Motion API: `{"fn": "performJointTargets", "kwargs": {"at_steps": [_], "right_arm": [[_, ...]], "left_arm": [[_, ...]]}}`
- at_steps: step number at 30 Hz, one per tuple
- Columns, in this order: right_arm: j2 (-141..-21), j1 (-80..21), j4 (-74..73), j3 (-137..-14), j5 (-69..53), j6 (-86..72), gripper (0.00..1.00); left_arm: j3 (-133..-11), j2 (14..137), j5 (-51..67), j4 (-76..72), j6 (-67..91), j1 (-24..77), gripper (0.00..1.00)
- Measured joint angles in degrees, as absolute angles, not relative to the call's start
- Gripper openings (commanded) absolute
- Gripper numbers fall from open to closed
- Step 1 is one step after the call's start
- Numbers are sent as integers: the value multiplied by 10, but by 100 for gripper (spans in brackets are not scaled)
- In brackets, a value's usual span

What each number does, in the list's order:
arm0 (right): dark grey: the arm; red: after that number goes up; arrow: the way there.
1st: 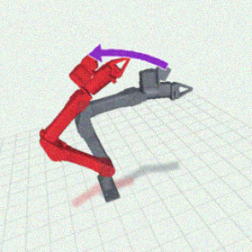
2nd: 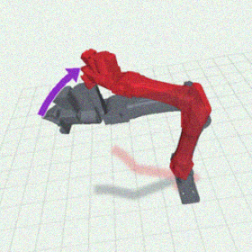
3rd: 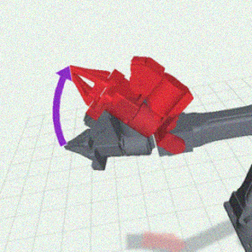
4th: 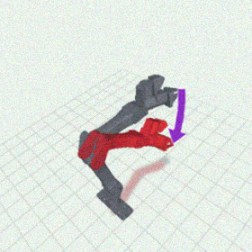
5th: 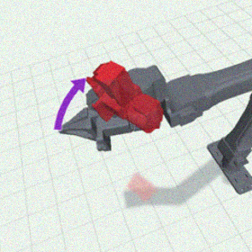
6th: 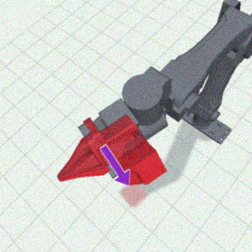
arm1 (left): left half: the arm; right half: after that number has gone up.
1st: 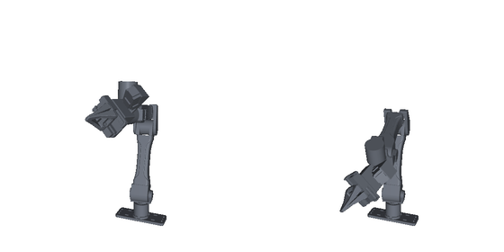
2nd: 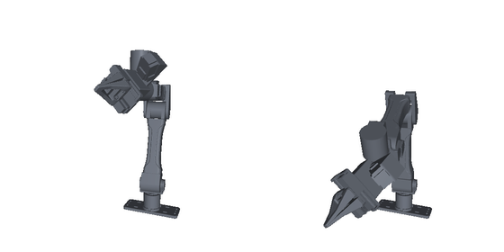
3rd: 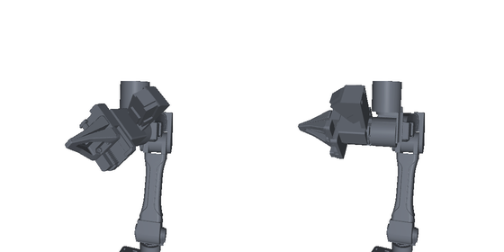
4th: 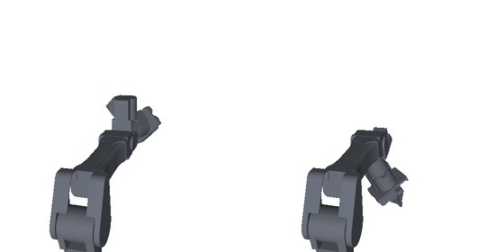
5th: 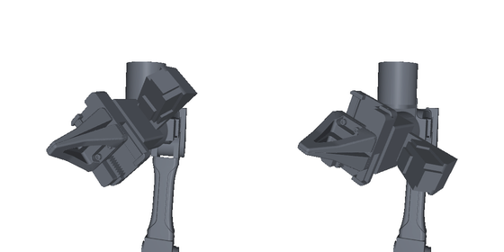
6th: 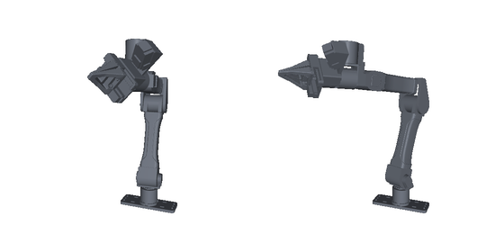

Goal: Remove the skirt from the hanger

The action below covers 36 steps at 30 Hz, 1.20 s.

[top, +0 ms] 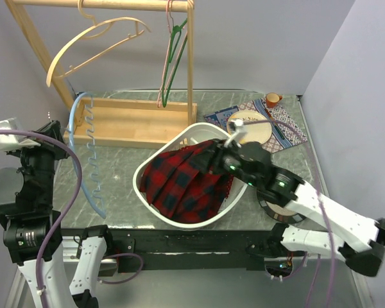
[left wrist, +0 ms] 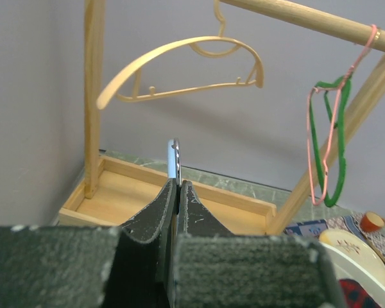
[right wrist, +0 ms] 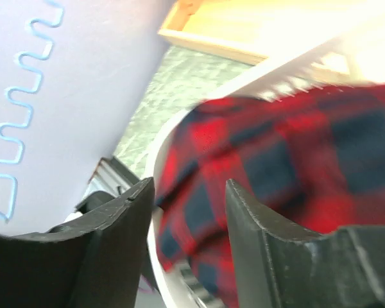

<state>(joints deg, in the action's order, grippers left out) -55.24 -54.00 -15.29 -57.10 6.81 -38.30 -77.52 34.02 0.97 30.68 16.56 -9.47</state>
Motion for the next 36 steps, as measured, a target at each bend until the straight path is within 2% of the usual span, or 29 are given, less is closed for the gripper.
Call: {"fn": "performJointTargets", "kwargs": {"at_steps": [4, 10, 14, 17, 21, 24, 29, 33, 36], "right_arm": [[-650, -540, -72, -573, 18, -378, 47], [-799, -540, 17, -448, 15, -383, 43], [-851, -540, 18, -475, 29, -378, 44], [-840, -540, 3, -487, 32, -373, 50], [-778, -540, -54, -489, 30, -356, 70], [-707, -540, -118, -517, 31, -330, 80], [-614, -540, -174, -630, 7, -254, 87], [-581, -540, -163, -712, -43, -178, 87], [-573, -547, -123, -728, -72, -108, 87]], "left_arm": [[-793, 356, 46, 326, 165, -95, 1], [-803, 377, 100, 349, 163, -95, 1], [-803, 376, 143, 351, 164, -95, 1], [-803, 375, 170, 350, 168, -95, 1], [-813, 377, 209, 354, 168, -95, 1], [-816, 374, 240, 351, 171, -95, 1], [-815, 361, 279, 347, 184, -95, 1], [-815, 354, 309, 337, 199, -95, 1], [-815, 354, 345, 330, 211, -95, 1]]}}
